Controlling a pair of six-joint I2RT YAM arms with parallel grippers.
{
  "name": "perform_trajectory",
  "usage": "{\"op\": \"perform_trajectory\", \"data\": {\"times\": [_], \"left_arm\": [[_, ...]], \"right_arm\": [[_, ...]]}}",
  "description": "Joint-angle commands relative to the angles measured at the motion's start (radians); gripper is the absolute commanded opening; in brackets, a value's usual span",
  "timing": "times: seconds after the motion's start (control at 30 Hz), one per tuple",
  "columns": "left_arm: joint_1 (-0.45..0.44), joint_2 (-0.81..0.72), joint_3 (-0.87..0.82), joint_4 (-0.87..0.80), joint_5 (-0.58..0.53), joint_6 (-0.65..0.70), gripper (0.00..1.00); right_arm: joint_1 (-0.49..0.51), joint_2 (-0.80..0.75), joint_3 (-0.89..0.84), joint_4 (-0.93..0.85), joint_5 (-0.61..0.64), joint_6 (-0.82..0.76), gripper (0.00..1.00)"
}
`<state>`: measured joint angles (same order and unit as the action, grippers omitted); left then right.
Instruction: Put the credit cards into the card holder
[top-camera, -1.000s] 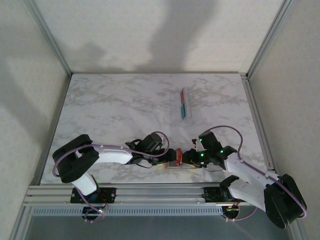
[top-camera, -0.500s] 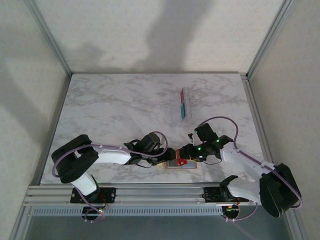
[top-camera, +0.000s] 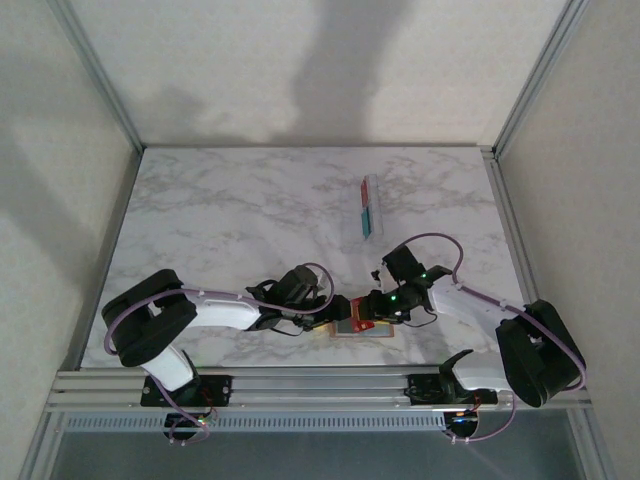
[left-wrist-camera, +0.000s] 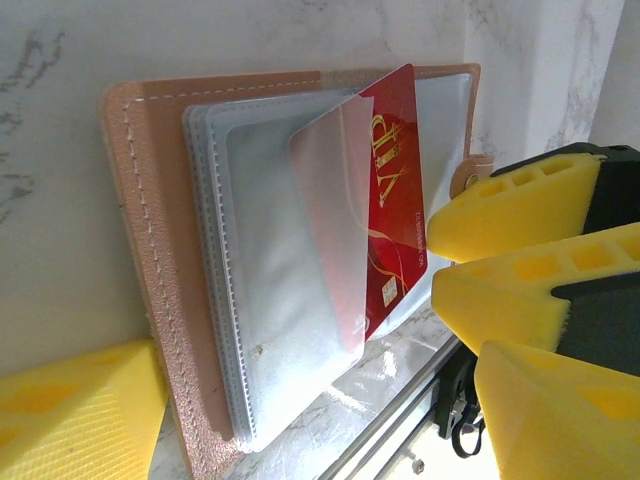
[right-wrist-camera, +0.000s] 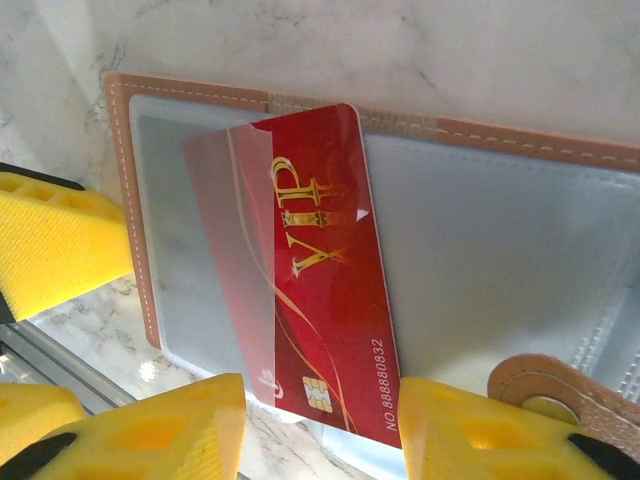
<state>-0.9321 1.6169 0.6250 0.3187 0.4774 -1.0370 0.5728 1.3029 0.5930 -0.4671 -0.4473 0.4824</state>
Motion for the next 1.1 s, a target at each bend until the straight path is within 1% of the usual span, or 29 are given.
{"op": "perform_trajectory", "data": {"times": [0.0,0.2,0.27,0.37,0.47,0.53,0.6,0.73,0.83,0.93,1.07], "left_arm": [[-0.008,0.064,-0.022,0.115,-0.005,-0.001,0.79],[-0.008,0.076,-0.023,0.128,0.004,-0.005,0.79],[-0.008,0.079,-0.023,0.129,0.006,-0.005,0.79],[-0.008,0.08,-0.022,0.126,0.004,-0.005,0.78],[-0.008,0.078,-0.027,0.126,0.004,-0.004,0.79],[-0.008,0.076,-0.029,0.127,0.004,-0.003,0.79],[-0.008,0.073,-0.034,0.126,0.001,-0.004,0.79],[-0.008,0.077,-0.035,0.137,0.004,-0.007,0.79],[-0.008,0.08,-0.034,0.142,0.005,-0.009,0.78],[-0.009,0.079,-0.038,0.146,0.008,-0.011,0.78],[-0.009,0.076,-0.039,0.141,0.009,-0.01,0.78]], "right_arm": [[-0.006,-0.002,0.002,0.021,-0.033,-0.006,0.44],[0.015,-0.007,-0.006,0.036,-0.059,0.021,0.44],[0.015,-0.011,0.0,0.024,-0.046,0.014,0.44],[0.015,-0.028,0.03,-0.033,0.015,-0.018,0.49],[0.007,-0.037,0.058,-0.075,0.05,-0.04,0.54],[-0.004,-0.034,0.062,-0.085,0.064,-0.053,0.55],[-0.007,-0.018,0.056,-0.076,0.051,-0.053,0.55],[-0.003,0.03,0.022,-0.023,-0.012,-0.039,0.53],[-0.002,0.051,0.003,0.001,-0.014,-0.031,0.5],[0.002,0.051,-0.001,0.008,-0.031,-0.036,0.45],[0.006,0.047,0.003,0.008,-0.048,-0.034,0.41]]}}
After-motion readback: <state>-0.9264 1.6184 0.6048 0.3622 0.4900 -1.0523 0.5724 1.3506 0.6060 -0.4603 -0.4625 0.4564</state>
